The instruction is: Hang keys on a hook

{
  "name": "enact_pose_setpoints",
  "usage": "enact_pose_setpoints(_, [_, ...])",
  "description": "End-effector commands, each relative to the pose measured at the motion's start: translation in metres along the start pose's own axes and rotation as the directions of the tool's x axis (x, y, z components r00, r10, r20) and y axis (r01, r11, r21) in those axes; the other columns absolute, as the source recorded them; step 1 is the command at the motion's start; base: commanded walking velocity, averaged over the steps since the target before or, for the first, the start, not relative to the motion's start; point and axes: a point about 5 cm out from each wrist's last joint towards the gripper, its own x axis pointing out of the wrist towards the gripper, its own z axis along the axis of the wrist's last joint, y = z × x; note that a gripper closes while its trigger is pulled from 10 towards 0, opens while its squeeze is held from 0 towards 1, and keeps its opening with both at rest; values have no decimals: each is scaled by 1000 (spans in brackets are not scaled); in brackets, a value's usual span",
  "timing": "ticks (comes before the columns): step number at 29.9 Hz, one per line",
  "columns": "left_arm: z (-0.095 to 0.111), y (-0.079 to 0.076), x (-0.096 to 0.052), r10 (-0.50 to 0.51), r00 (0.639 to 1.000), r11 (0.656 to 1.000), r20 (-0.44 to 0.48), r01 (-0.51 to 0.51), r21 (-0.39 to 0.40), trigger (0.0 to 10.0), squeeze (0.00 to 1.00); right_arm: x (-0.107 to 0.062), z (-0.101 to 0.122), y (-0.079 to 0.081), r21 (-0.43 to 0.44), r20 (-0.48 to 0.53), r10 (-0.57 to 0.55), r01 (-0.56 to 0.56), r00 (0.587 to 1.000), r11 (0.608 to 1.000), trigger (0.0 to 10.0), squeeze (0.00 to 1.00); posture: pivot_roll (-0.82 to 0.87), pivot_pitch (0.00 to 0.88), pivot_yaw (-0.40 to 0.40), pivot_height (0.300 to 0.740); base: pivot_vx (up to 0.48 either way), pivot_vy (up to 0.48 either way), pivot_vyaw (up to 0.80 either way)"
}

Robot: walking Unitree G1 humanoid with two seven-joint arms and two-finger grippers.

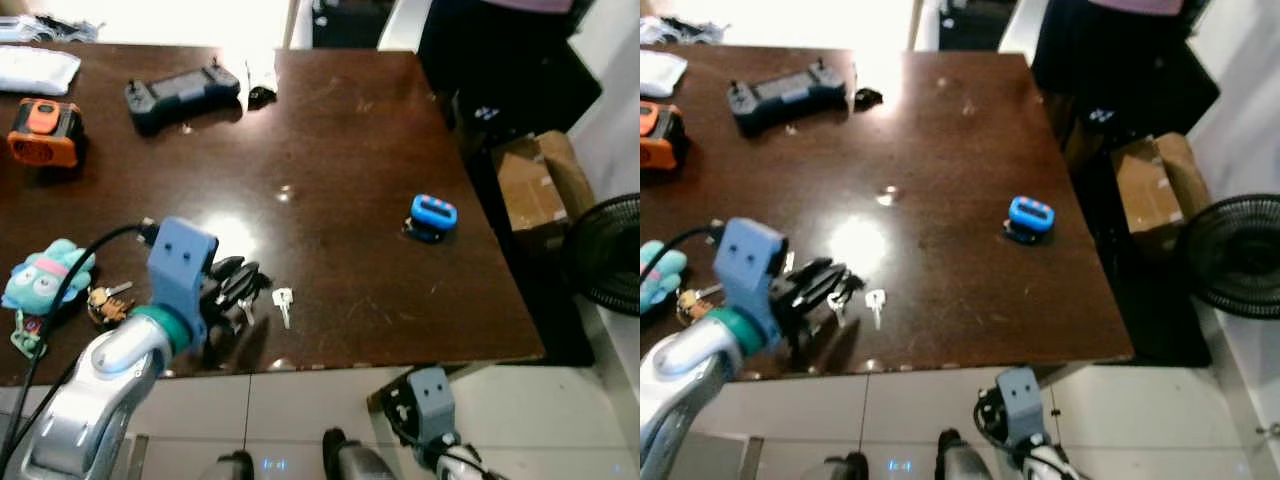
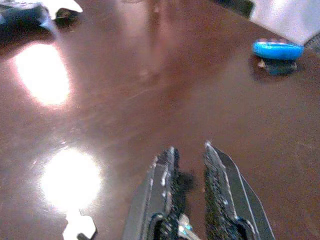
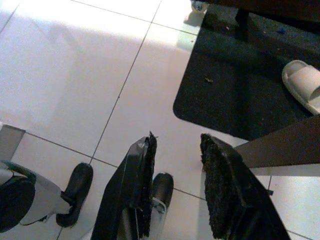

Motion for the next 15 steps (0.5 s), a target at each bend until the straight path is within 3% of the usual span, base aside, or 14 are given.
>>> enact_pose_setpoints(1, [-1, -5, -2, -19, 1000, 1000, -13, 19, -10, 10000, 0, -4, -6, -1, 6, -16, -7, 7, 1000, 1000, 10000, 0, -38, 185, 36, 740, 0, 0, 0])
enact_pose_setpoints(2, [-7, -12, -20, 20, 999, 999, -45, -19, 26, 10000, 0, -6, -8, -1, 6, -23, -5, 5, 1000, 1000, 10000, 0, -15, 197, 27, 740, 0, 0, 0])
enact_pose_setpoints(6, [-20, -14, -29, 98, 989, 993, -111, -90, 73, 10000, 0, -6, -9, -1, 3, -29, 3, -2, 1000, 1000, 10000, 0, -7, 199, 21, 740, 0, 0, 0])
enact_pose_setpoints(7, [-27, -13, -29, 144, 979, 987, -141, -132, 92, 10000, 227, -6, -8, -1, 1, -30, 8, -8, 1000, 1000, 10000, 0, -3, 199, 13, 740, 0, 0, 0])
enact_pose_setpoints(8, [-31, -12, -29, 170, 973, 983, -156, -156, 101, 10000, 227, -5, -8, 0, 0, -31, 11, -11, 999, 1000, 10000, 0, -3, 199, 13, 740, 0, 0, 0])
enact_pose_setpoints(9, [-35, -10, -28, 213, 962, 975, -172, -197, 102, 10000, 773, -4, -7, 0, -2, -29, 14, -14, 999, 1000, 10000, 0, -3, 200, 11, 740, 0, 0, 0])
enact_pose_setpoints(10, [-37, -9, -28, 238, 954, 970, -180, -223, 101, 10000, 773, -4, -6, -1, -3, -28, 15, -15, 999, 1000, 10000, 0, -3, 200, 11, 740, 0, 0, 0])
enact_pose_setpoints(11, [-41, -7, -27, 278, 940, 959, -196, -262, 105, 10000, 1000, -3, -5, -1, -5, -27, 15, -16, 1000, 1000, 10000, 0, -1, 198, 6, 740, 0, 0, 0])
enact_pose_setpoints(15, [-44, -3, -28, 351, 910, 937, -219, -341, 83, 10000, 1000, -3, -4, -2, -9, -26, 16, -16, 1000, 1000, 10000, 0, -4, 198, 3, 740, 0, 0, 0])
